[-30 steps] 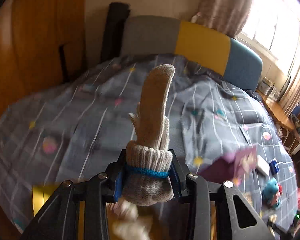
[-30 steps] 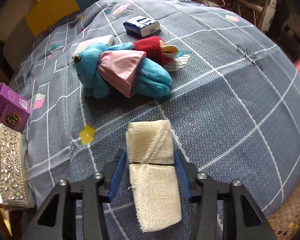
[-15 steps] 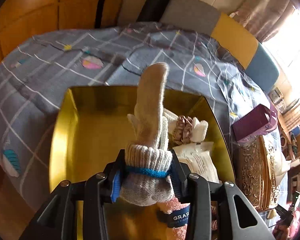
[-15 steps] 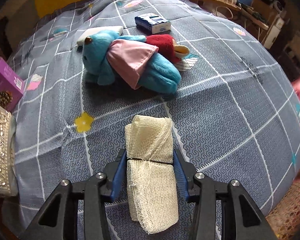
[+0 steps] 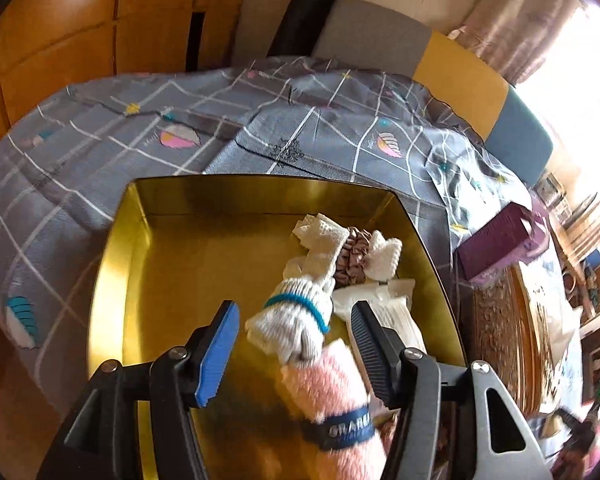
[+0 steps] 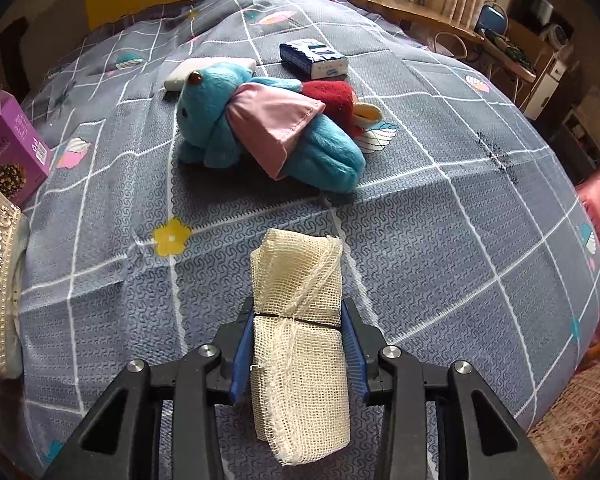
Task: Organize soft objects
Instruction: 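Release the glove into the tray with the left gripper while the right gripper carries the gauze roll there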
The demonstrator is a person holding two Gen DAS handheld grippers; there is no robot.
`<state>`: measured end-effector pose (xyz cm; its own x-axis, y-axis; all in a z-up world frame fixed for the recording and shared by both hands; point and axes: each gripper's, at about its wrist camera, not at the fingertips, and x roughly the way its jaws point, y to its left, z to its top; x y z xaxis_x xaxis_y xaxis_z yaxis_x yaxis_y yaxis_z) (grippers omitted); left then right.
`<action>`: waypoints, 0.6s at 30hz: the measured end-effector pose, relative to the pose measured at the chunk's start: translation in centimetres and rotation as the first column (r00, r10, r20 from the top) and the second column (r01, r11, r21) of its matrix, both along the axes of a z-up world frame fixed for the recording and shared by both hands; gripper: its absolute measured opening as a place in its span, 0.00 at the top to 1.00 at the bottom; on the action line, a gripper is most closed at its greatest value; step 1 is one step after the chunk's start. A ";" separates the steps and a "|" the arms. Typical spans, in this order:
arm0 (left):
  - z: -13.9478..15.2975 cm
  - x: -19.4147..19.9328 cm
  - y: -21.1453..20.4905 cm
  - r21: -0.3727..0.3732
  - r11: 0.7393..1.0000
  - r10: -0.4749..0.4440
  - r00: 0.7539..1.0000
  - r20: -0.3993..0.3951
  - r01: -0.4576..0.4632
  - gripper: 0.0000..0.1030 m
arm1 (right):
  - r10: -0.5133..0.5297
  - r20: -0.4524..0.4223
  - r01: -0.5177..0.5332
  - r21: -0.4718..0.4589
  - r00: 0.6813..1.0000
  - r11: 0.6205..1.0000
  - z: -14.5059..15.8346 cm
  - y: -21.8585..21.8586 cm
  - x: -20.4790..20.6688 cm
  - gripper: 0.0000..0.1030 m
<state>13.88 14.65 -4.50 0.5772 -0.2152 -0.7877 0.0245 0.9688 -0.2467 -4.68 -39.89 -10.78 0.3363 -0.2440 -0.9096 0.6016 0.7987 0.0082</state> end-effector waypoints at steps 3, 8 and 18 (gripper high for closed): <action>0.5 -1.5 -0.7 0.029 0.999 -0.037 0.999 0.028 0.036 0.43 | 0.015 0.023 -0.016 0.011 1.000 1.000 1.1 0.1 0.8 0.61; 0.9 -3.0 -1.5 0.025 0.997 -0.068 0.997 0.038 0.067 0.43 | 0.086 0.074 -0.088 0.023 0.994 0.996 4.5 0.5 4.4 0.61; 1.6 -5.6 -2.3 0.017 0.993 -0.118 0.991 0.069 0.117 0.43 | 0.273 0.182 -0.284 0.040 0.945 0.958 12.1 3.5 19.6 0.61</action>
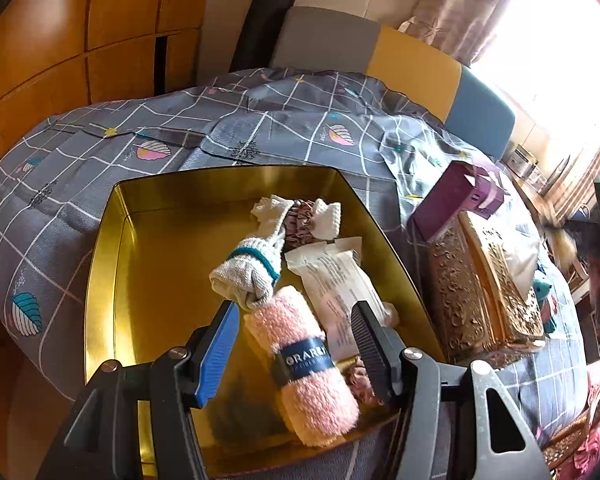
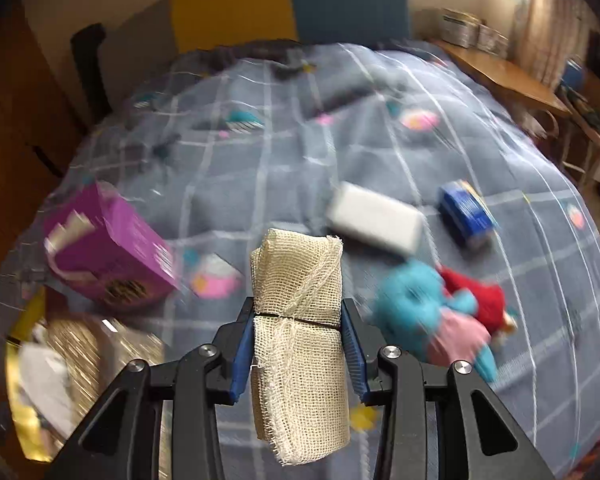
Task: Organize soft objects
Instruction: 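Release the glove into the tray with the left gripper while the right gripper carries the gauze roll there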
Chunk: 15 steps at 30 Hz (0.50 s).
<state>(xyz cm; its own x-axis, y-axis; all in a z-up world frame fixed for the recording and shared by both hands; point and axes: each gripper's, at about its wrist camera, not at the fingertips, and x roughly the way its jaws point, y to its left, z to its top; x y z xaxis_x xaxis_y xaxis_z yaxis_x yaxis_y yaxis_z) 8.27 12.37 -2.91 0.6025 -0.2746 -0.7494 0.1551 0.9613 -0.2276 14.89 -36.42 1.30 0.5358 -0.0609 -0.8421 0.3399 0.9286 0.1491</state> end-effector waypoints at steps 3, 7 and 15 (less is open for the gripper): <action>-0.1 -0.6 -0.1 -0.002 1.000 -0.007 1.000 -0.001 0.007 0.43 | 0.115 0.070 -0.114 -0.021 0.991 0.993 3.1 4.0 3.7 0.61; -0.3 -1.1 0.1 0.004 1.000 0.000 1.000 -0.003 0.000 0.43 | 0.354 0.166 -0.349 -0.061 0.921 0.935 6.1 11.7 5.9 0.61; -0.1 -2.4 1.7 0.052 0.995 0.083 0.996 0.027 -0.085 0.43 | 0.799 0.117 -0.798 -0.066 0.590 0.599 4.0 27.2 -0.9 0.60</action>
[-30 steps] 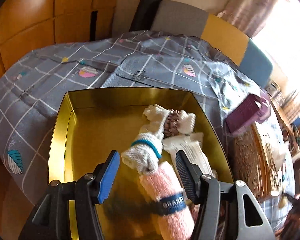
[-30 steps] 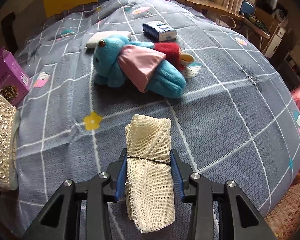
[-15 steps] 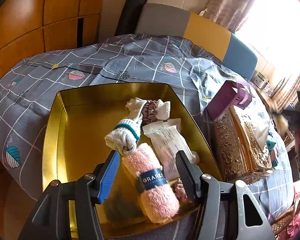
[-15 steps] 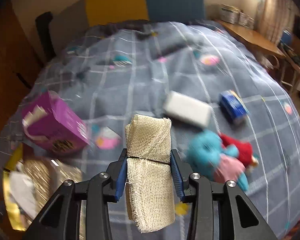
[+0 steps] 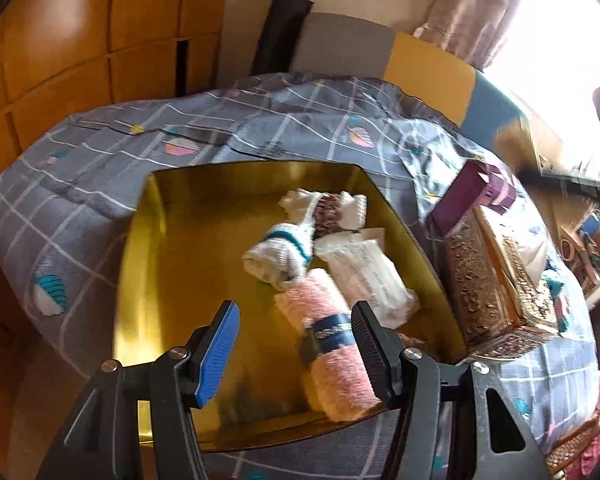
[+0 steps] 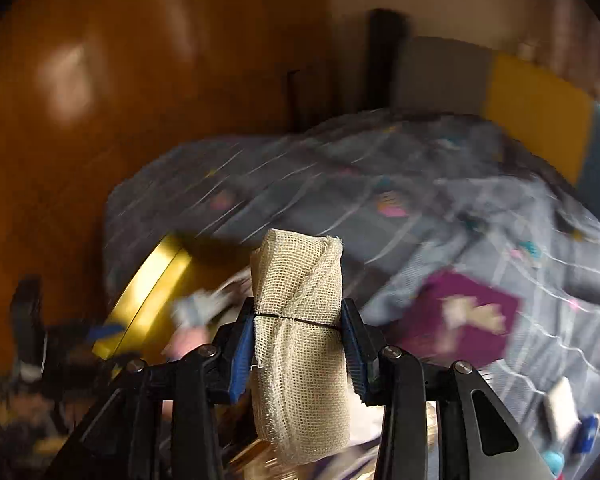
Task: Organize soft objects
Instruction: 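Release the glove into the tray with the left gripper while the right gripper carries the gauze roll there, then open the right gripper to drop the gauze roll into the tray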
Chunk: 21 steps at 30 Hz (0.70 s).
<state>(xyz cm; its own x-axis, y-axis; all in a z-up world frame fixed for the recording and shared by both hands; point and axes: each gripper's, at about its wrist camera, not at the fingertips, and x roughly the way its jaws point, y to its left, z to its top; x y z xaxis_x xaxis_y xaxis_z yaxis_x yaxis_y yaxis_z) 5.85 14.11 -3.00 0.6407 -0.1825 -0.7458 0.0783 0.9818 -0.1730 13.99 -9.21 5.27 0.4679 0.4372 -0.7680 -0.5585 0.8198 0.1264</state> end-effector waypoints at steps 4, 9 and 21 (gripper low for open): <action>0.4 -0.7 0.6 0.039 0.998 0.046 0.999 0.025 -0.047 0.43 | 0.083 -0.064 -0.087 -0.058 0.994 0.995 -3.7 4.7 -3.1 0.60; 0.9 -1.3 1.3 0.053 0.996 0.074 0.996 0.051 -0.076 0.43 | 0.047 -0.094 -0.056 -0.092 0.994 0.994 -7.5 7.9 -3.5 0.60; 0.7 -1.8 0.7 0.061 0.997 0.052 0.997 0.048 -0.055 0.43 | 0.018 -0.089 -0.030 -0.135 0.996 0.990 -10.4 9.6 -3.7 0.40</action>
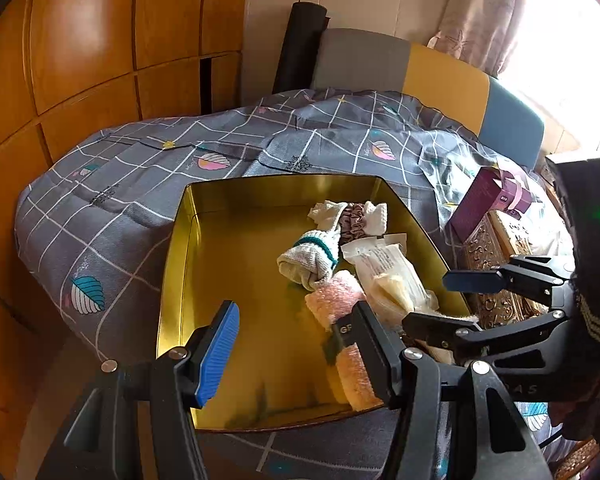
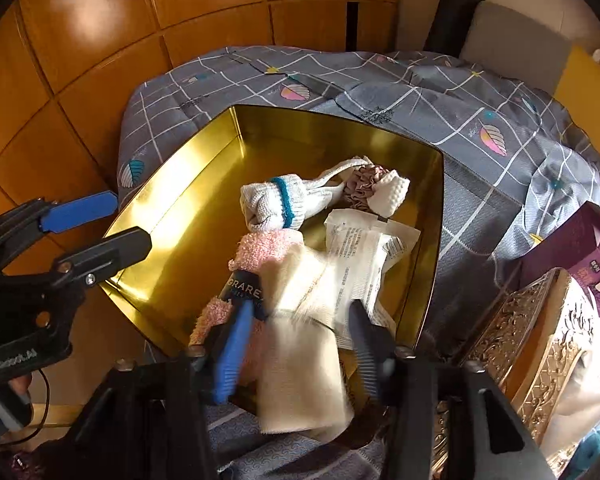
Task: Organize soft objects
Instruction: 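Open the right gripper to drop the gauze roll into the tray, then move the left gripper to the blue teddy bear and grasp it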
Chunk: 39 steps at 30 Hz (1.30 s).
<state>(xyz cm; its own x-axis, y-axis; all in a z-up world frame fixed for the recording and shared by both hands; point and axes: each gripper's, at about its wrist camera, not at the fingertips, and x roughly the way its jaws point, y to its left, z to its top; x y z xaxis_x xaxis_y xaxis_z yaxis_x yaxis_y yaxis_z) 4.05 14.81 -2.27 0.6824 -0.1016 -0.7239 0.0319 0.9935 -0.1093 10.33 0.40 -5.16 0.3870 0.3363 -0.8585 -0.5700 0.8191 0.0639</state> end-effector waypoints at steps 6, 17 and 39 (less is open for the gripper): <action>0.0 -0.2 -0.3 -0.002 1.000 -0.003 1.000 0.000 0.003 0.43 | -0.033 0.055 0.032 0.026 0.998 0.999 1.4 -0.8 -1.1 0.35; 0.4 -0.6 -1.9 -0.003 0.999 -0.040 0.999 0.011 0.040 0.43 | -0.233 0.228 0.211 0.117 0.945 0.971 5.9 -8.1 -4.3 0.25; 6.5 -1.1 -14.9 0.027 0.931 -0.365 0.925 0.102 0.364 0.43 | -0.920 -0.108 0.905 0.256 0.377 0.341 1.0 -47.0 -8.3 0.17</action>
<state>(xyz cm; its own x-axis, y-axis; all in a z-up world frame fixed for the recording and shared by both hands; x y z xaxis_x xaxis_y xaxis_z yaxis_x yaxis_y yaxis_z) 2.90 -0.11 4.21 0.6705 -0.3519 -0.6532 0.4026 0.9120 -0.0781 2.01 -46.61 -4.14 0.6208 -0.0743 -0.7804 0.5134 0.7909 0.3331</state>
